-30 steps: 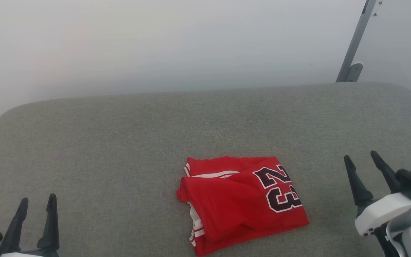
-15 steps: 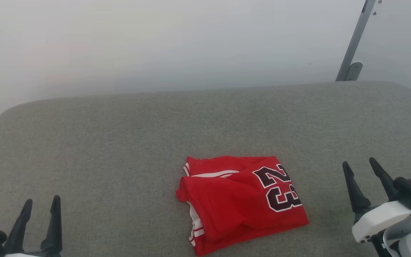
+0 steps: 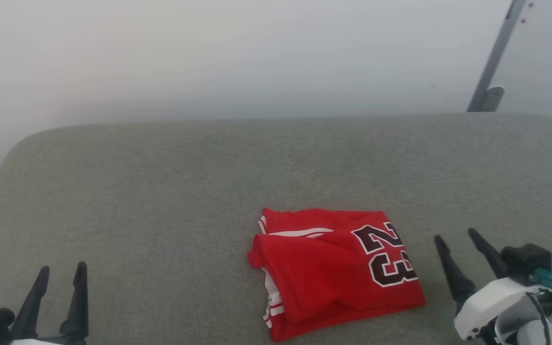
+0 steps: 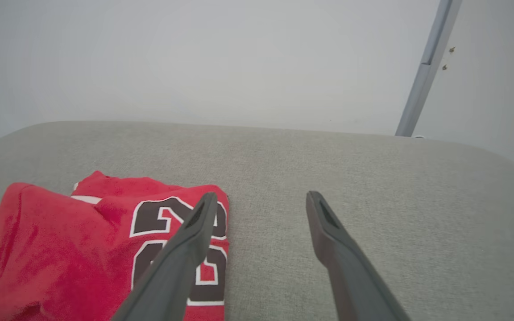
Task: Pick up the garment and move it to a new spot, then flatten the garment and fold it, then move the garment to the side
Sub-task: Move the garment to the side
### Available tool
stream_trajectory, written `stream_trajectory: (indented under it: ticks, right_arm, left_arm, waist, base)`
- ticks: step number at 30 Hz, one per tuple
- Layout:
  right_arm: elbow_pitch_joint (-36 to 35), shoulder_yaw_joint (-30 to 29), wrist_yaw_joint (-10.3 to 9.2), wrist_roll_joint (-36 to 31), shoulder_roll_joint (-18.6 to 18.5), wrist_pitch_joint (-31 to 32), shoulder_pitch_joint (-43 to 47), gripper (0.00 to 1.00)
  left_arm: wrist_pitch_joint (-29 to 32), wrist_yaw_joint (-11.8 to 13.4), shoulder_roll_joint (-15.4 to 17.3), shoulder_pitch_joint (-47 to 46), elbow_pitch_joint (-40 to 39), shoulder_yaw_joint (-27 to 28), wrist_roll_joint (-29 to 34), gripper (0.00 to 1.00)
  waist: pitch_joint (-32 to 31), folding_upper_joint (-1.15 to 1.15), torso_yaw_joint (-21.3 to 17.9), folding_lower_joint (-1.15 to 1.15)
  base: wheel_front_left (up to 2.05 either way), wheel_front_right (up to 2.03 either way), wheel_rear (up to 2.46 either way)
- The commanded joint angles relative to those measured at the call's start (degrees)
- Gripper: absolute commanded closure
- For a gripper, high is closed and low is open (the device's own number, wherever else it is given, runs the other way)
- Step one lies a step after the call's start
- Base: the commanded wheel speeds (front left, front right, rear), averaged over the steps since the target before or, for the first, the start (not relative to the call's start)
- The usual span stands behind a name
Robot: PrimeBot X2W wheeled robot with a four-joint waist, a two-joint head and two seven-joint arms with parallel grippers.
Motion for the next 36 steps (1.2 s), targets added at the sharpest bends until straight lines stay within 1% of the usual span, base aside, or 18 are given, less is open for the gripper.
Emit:
stream_trajectory:
  ticks: [1,2,6,10,12,18,21,22,23,26,27,28,29,31,36]
  right_arm:
    - [0.23,0.96,-0.04,0.6,-0.61,1.02,-0.84,0.0]
    - [0.23,0.96,-0.04,0.6,-0.61,1.02,-0.84,0.0]
    - [1.62,4.63,-0.03,2.91,-1.67,5.47,-2.26,0.0]
    - [3.66,8.07,-0.04,5.71,-3.15,11.16,-4.61,0.0]
    - [4.73,10.02,-0.04,6.31,-4.48,14.43,-5.93,0.0]
    - [7.75,13.14,-0.04,10.0,-6.55,23.47,-10.98,0.0]
    - [8.95,15.09,-0.04,12.38,-7.56,28.84,-13.26,0.0]
    - [9.57,15.67,-0.04,13.48,-7.72,31.04,-13.89,0.0]
    - [10.28,17.57,-0.03,14.48,-8.43,35.29,-15.06,0.0]
    - [10.92,20.37,-0.02,16.4,-9.22,40.99,-16.41,0.0]
    - [10.92,21.19,-0.02,16.86,-9.48,42.31,-16.91,0.33]
    - [10.75,22.06,-0.02,16.98,-9.76,43.25,-17.39,0.8]
    - [10.45,22.77,-0.02,17.32,-10.04,43.86,-17.83,1.0]
    - [10.19,23.62,-0.02,17.52,-10.72,44.23,-18.84,1.0]
    - [10.47,21.53,-0.15,17.79,-11.65,42.92,-21.55,1.0]
  left_arm:
    - [-0.25,-0.14,0.03,-0.11,-0.02,-0.1,-0.54,0.0]
    - [-0.25,-0.14,0.03,-0.11,-0.02,-0.1,-0.54,0.0]
    - [-0.25,-0.14,0.0,-0.28,0.16,-0.69,-0.69,0.0]
    - [-0.25,-0.14,-0.2,-0.71,0.23,-1.42,-0.77,0.0]
    - [-0.25,-0.14,-0.25,-1.24,0.33,-1.95,-0.63,0.0]
    - [-0.25,-0.13,-0.65,-3.21,0.97,-3.75,-0.85,0.0]
    - [-0.25,-0.13,-0.82,-4.22,1.39,-4.54,-0.89,0.0]
    - [-0.25,-0.13,-0.89,-4.65,1.45,-4.83,-0.93,0.0]
    - [-0.25,-0.13,-0.96,-5.35,1.64,-5.26,-1.02,0.0]
    - [-0.25,-0.1,-1.03,-6.2,1.96,-5.83,-1.01,0.0]
    - [-0.25,-0.1,-1.11,-6.49,2.02,-6.0,-1.09,0.0]
    - [-0.25,-0.1,-1.11,-6.7,2.2,-6.28,-0.97,0.0]
    - [-0.25,-0.1,-1.21,-6.97,2.25,-6.44,-1.03,0.0]
    - [-0.25,-0.1,-1.31,-7.52,2.35,-6.69,-1.18,0.0]
    - [-0.25,-0.1,-1.39,-8.74,2.56,-6.83,-1.1,0.0]
  waist:
    - [0.19,0.0,0.82,0.0]
    - [0.19,0.0,0.82,0.0]
    - [0.61,0.0,2.51,0.0]
    - [1.65,0.0,4.28,0.0]
    - [2.47,0.0,5.26,0.0]
    - [5.46,0.0,7.92,0.0]
    - [6.7,0.0,8.98,0.0]
    - [7.09,0.0,9.28,0.0]
    - [7.7,0.0,9.76,0.0]
    - [8.58,0.0,10.25,0.0]
    - [8.91,0.0,10.34,0.0]
    - [9.15,0.0,10.42,0.0]
    - [9.42,0.0,10.48,0.0]
    - [9.98,0.0,10.51,0.0]
    - [10.87,0.0,10.02,0.0]
  base:
    - [0.0,0.0,0.0]
    - [0.0,0.0,0.0]
    - [0.0,0.0,0.0]
    - [0.0,0.0,0.0]
    - [0.0,0.0,0.0]
    - [0.0,0.0,0.0]
    - [0.0,0.0,0.0]
    - [0.0,0.0,0.0]
    - [0.0,0.0,0.0]
    - [0.0,0.0,0.0]
    - [0.0,0.0,0.0]
    - [0.0,0.0,0.0]
    - [0.0,0.0,0.0]
    - [0.0,0.0,0.0]
    - [0.0,0.0,0.0]
